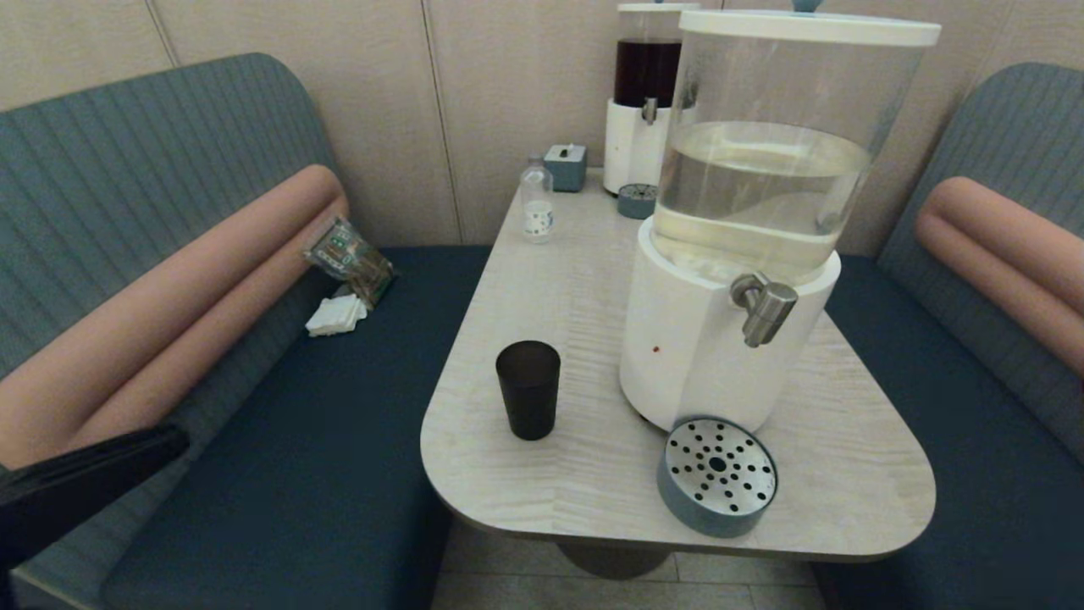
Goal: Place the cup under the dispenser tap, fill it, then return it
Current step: Pick up the cup
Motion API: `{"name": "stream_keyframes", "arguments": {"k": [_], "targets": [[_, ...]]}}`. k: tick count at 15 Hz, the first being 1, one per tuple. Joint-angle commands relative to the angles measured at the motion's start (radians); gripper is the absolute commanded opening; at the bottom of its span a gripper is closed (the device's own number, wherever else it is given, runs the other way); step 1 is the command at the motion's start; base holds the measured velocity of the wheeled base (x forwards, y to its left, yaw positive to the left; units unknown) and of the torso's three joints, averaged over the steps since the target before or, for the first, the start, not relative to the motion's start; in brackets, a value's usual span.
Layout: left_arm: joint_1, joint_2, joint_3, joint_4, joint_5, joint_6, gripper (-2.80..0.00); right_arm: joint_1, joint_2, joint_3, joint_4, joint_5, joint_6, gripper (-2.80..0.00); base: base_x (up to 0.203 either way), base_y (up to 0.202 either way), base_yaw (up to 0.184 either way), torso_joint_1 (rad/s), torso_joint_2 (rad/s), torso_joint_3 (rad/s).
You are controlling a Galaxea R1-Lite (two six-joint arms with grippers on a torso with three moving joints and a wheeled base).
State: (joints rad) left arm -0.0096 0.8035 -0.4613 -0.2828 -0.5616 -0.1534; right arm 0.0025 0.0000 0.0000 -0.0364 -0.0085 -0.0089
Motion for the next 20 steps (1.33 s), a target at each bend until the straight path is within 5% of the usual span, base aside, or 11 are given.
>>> {"name": "stream_keyframes", "arguments": {"k": [1, 5, 7, 11, 20], "targets": [[0.003, 0.255, 0.028, -0.263, -0.076, 0.003, -2.8, 0.001, -0.001, 0.014, 0.0, -0.001, 0.0, -2.8, 0.0, 0.0, 0.0, 0.0, 0.0, 0.0], [0.043, 0.66, 0.128, -0.97, -0.232, 0.02, -2.8, 0.001, -0.002, 0.014, 0.0, 0.001, 0.0, -2.8, 0.0, 0.0, 0.0, 0.0, 0.0, 0.0], [0.107, 0.813, 0.167, -1.154, -0.352, 0.08, -2.8, 0.001, -0.002, 0.014, 0.0, 0.001, 0.0, -2.8, 0.0, 0.0, 0.0, 0.0, 0.0, 0.0], [0.183, 0.961, 0.146, -1.246, -0.48, 0.135, -2.8, 0.0, -0.002, 0.014, 0.0, -0.001, 0.0, -2.8, 0.0, 0.0, 0.0, 0.0, 0.0, 0.0], [0.184, 1.178, 0.06, -1.247, -0.493, 0.184, -2.8, 0.001, -0.002, 0.014, 0.0, -0.001, 0.0, -2.8, 0.0, 0.0, 0.0, 0.0, 0.0, 0.0]]}}
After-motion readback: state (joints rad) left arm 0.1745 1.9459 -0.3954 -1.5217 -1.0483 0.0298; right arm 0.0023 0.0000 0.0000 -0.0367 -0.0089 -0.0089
